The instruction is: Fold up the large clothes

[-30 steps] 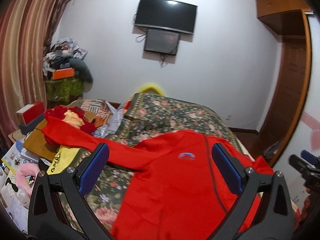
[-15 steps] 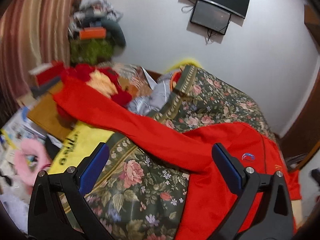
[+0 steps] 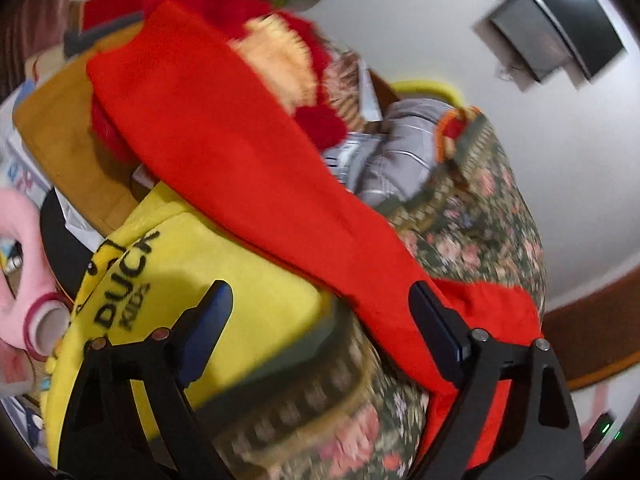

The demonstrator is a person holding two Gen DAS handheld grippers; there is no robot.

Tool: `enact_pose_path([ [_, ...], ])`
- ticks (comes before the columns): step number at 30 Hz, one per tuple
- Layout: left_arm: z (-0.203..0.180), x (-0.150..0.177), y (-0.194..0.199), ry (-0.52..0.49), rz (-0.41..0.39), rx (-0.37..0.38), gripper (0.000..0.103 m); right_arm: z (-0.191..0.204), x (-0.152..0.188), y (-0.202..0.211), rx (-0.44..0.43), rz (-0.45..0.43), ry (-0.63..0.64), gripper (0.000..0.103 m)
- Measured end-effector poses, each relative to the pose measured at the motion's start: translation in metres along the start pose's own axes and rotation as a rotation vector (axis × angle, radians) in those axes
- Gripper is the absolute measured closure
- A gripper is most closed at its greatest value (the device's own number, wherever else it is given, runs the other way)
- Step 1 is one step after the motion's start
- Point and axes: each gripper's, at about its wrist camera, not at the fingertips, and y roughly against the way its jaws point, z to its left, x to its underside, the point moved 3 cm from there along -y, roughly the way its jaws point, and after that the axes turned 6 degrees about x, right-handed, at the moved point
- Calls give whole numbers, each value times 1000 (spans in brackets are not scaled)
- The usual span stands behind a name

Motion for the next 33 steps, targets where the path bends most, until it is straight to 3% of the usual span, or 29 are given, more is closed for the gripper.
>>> enact_pose_path([
  [5,33,-19,-31,178,52,-4,17,8,-6,-22,3,30,14,0],
  [13,47,-50,-51,177,-10,-132,22,15,-4,-48,6,85,68,0],
  [20,51,-63,-51,138,-6,-275,61,11,2,-57,31,126,111,0],
  [26,10,-70,-24,-7,-45,-300,99,5,-2,-41,25,107,117,0],
  [33,-92,-71,28,-215,-171,-214,101,-8,-6,-16,8,68,85,0],
])
